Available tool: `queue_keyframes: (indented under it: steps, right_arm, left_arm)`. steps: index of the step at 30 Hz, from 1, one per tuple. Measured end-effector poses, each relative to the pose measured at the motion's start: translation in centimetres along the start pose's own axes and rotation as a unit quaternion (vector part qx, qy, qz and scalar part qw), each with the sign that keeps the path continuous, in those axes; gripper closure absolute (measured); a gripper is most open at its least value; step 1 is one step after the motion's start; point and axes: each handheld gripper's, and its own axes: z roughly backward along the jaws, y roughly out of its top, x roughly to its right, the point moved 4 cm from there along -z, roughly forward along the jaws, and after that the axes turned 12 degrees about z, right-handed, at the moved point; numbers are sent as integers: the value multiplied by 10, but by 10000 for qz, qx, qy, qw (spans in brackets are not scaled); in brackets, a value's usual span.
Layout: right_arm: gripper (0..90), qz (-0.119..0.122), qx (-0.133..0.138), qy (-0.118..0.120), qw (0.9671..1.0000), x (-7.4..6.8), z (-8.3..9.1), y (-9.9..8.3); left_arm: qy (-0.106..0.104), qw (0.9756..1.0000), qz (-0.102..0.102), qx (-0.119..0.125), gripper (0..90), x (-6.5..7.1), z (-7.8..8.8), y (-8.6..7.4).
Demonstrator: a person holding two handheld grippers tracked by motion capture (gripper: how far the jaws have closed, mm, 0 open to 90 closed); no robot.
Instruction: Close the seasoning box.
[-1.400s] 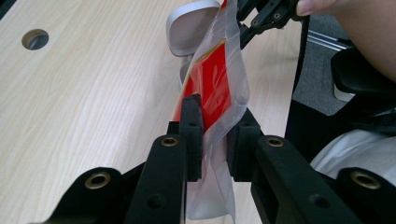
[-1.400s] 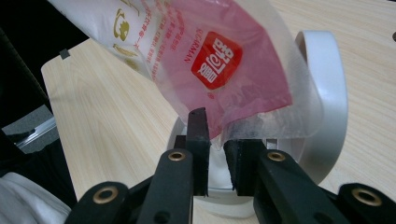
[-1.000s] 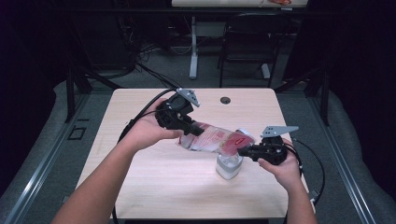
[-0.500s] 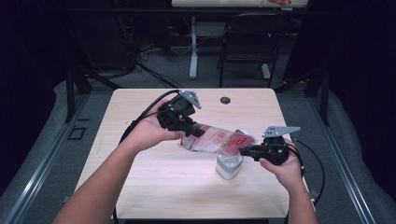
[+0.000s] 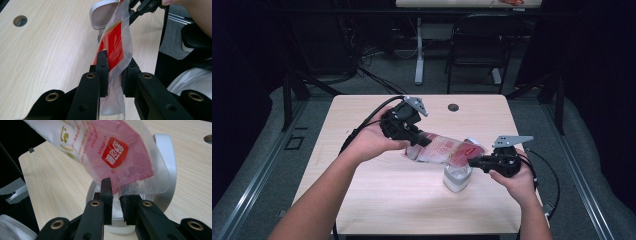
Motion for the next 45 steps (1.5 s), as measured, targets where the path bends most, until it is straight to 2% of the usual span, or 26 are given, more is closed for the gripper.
queue_keyframes:
  steps: [15,22,45]
  right_arm:
    - [811,44,-17,-63,10000,0,-1,2]
    - [810,40,-29,-111,9999,0,0,1]
    - [806,17,-29,-130,9999,-1,1,1]
  left_arm:
    - [-1,10000,38,32,788,-2,1,0]
    - [36,10000,-18,51,787,0,1,2]
    - [5,10000,76,28,782,-1,-1,2]
